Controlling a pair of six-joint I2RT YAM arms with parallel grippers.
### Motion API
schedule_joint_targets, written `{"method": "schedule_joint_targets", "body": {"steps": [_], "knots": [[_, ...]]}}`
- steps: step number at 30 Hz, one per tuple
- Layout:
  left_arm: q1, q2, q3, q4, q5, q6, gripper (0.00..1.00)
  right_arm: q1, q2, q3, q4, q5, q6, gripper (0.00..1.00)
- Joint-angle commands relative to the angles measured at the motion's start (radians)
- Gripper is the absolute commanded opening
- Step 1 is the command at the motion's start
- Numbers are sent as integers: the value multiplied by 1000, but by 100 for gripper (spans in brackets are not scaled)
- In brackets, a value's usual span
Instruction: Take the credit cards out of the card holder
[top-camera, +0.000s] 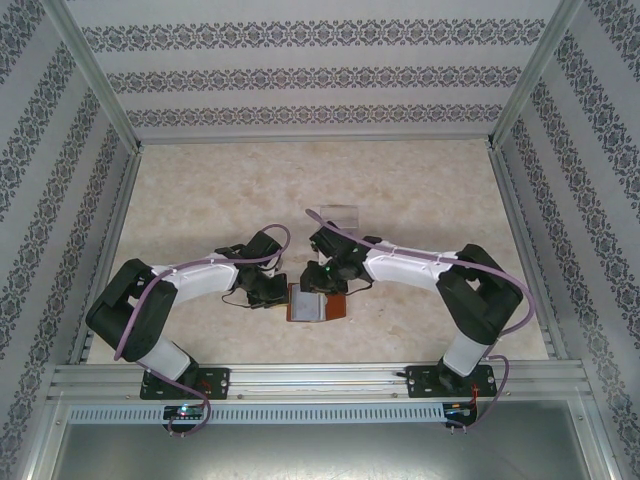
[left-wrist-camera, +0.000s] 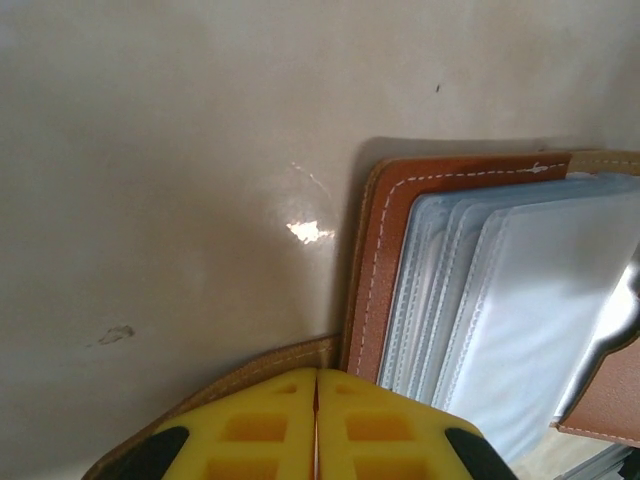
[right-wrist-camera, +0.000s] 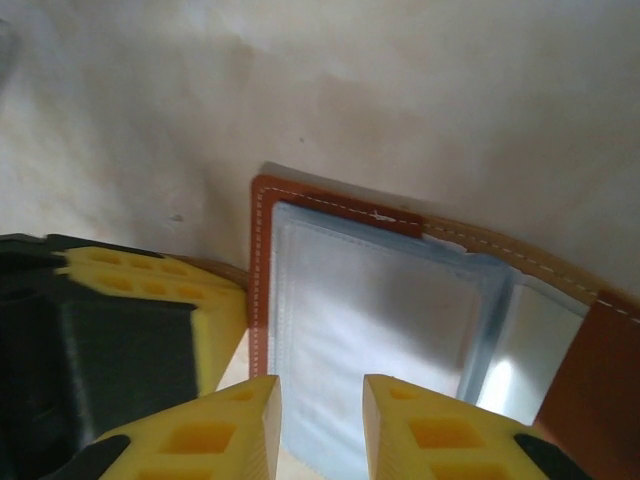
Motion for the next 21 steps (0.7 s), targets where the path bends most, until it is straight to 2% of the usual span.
{"method": "schedule_joint_targets", "body": {"steps": [1, 9, 21], "knots": [[-9, -4, -23, 30, 0, 1, 8, 18, 30, 38, -11, -8, 30, 30], [-9, -25, -31, 23, -3, -3, 8, 42, 95, 80, -124, 51, 11, 40], [-9, -23, -38, 22, 0, -1, 8, 72, 104, 144, -279, 183, -26, 57]]}}
